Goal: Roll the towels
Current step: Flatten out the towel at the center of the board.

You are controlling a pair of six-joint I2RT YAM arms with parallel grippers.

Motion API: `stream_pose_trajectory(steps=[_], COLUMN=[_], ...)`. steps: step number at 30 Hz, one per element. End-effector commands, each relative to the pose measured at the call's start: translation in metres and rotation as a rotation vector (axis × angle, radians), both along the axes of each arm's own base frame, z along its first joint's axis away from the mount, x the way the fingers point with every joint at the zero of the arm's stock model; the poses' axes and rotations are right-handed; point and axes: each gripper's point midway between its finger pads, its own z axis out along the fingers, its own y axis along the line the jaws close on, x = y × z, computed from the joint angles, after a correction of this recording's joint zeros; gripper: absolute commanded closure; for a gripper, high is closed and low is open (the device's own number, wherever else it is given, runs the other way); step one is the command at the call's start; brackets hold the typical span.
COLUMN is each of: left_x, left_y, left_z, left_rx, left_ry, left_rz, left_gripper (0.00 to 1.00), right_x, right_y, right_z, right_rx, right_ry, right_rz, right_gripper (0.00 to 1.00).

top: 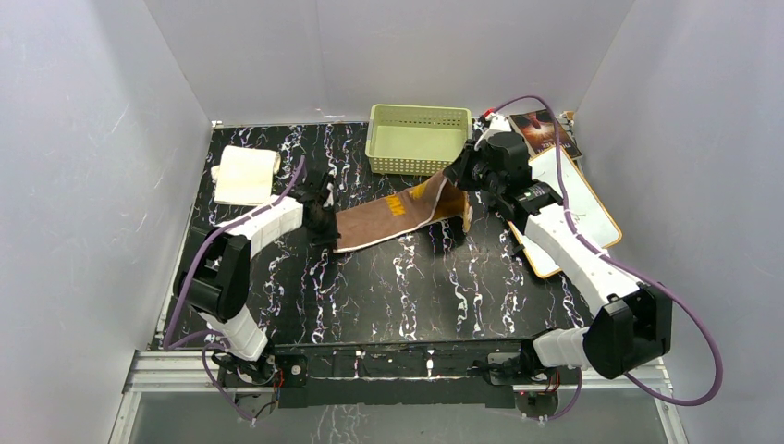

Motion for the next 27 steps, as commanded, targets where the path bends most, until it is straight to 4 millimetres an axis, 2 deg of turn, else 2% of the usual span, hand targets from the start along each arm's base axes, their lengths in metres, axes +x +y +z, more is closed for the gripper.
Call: stream_pose_trajectory(steps=[1,6,9,16,19,23,27], left_x=[0.016,0.023,0.022,0.004,0.001,0.0,-0.003], left_y=[0.006,0.017,0.025,0.034,0.037,0.038,0.036], left_z=[0.04,0.068,0.073,0.056,0.055,0.055,0.05], left_rx=[0.017,0.001,-0.025,-0.078,-0.063,-0.058,-0.071], left_ry=[-0.045,-0.033,-0.011,0.072,0.084,0.099,0.124], left_rz=[-0.016,-0.038,-0.036,-0.048,-0.057,-0.08,-0.106], left_gripper=[1.0,1.0,1.0,1.0,1.0,0.91,0.87], right_x=[0.0,-0.004,-0.006,-0.011,-0.012,-0.012,-0.012], right_y=[-0.007,-0.011,-0.012,-0.015,-0.017,-0.017,-0.017], right_z=[0.032,0.03,0.028,0.029,0.029,0.025,0.025], right_rx=[-0.003,-0.019,-0.023,-0.035,-0.044,-0.048,-0.048], right_ry=[-0.101,-0.098,-0.095,-0.099,-0.1,-0.093,-0.092], right_rz=[-0.013,-0.017,-0.016,-0.022,-0.024,-0.022,-0.019], right_gripper=[1.0,1.0,1.0,1.0,1.0,1.0,1.0])
